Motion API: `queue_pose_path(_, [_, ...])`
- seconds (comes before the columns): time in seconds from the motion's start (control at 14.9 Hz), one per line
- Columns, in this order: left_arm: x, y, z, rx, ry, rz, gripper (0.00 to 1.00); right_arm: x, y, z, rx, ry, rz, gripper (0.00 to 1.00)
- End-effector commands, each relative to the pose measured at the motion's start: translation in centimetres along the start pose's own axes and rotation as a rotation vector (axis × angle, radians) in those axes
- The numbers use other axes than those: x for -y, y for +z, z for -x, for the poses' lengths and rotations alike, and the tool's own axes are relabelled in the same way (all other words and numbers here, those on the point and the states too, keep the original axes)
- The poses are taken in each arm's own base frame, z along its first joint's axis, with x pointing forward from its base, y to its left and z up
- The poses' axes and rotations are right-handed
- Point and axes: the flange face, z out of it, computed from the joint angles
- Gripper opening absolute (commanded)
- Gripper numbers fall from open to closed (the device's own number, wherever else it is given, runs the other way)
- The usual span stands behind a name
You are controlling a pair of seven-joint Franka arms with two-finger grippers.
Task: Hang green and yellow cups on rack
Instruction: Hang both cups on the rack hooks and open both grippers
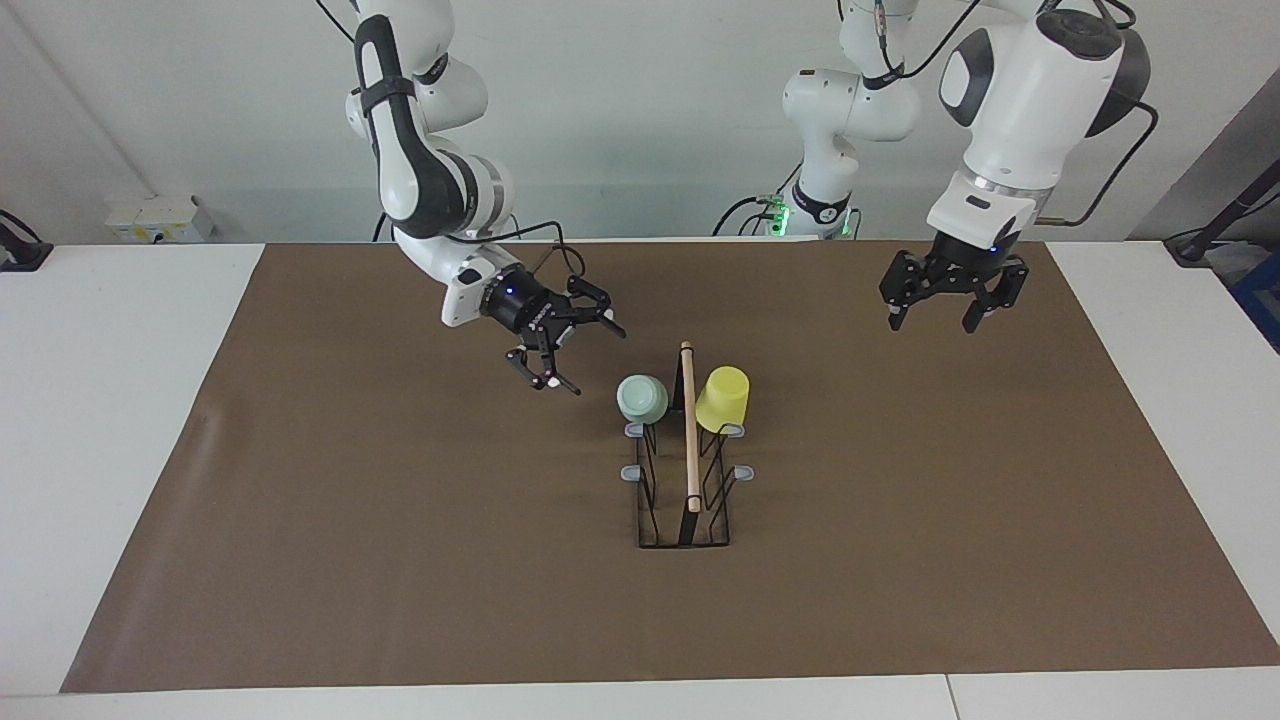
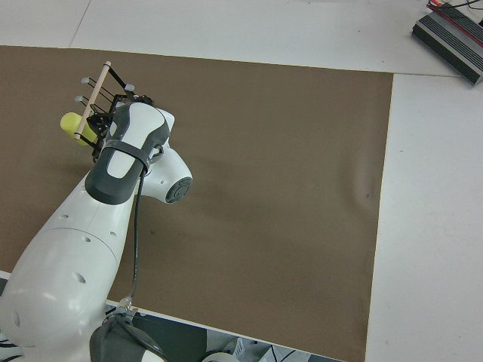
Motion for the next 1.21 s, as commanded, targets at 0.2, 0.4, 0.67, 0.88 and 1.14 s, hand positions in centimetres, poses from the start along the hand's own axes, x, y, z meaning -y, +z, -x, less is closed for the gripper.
queue_pose_path(0.2, [4.4,-3.5,2.3,0.087,0.117,0.031,1.00,-8.8,-7.7,-4.9,0.247,-0.262,0.040,1.00])
queue_pose_path(0.4, [5.0,-3.7,2.9,0.112,0.097,0.029,1.00,-13.9,-12.5,-7.9,0.387,-0.376,-0.040,1.00])
queue_pose_path(0.67, [4.8,-3.6,3.2,0.111,0.099,0.031,1.00,-17.2,-18.1,-13.2,0.726,-0.562,-0.056,1.00])
queue_pose_path(0.88, [4.9,-3.4,3.3,0.115,0.096,0.032,1.00,-17.4,-19.5,-15.3,0.929,-0.677,-0.014,1.00])
queue_pose_path(1.14, [4.8,-3.9,3.1,0.114,0.096,0.032,1.00,-16.4,-19.5,-18.3,1.129,-0.725,0.114,1.00])
